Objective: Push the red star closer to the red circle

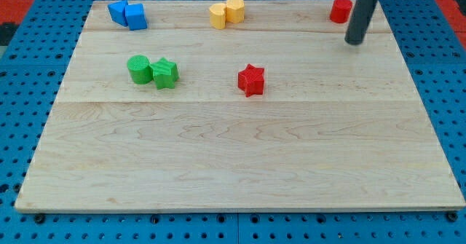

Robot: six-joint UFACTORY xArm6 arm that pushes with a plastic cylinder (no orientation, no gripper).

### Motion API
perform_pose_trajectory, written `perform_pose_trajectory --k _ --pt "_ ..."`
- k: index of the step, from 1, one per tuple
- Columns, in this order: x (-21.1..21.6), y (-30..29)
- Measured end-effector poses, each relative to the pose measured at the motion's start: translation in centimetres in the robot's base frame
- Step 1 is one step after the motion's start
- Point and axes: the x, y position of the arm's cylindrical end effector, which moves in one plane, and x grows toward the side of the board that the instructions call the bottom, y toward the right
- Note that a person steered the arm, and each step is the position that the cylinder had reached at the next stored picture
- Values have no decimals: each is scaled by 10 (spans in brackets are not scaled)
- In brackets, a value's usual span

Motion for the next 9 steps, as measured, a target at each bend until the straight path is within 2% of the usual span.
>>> perform_pose_trajectory --k 1,2,3,4,5,6,7,8,9 --pt "71 -1" --pt "130 -39" --pt "123 -108" --pt "81 -156" --pt "53 -227" --pt "55 -249" --pt "92 -264" --pt "87 -309" --pt "45 -309"
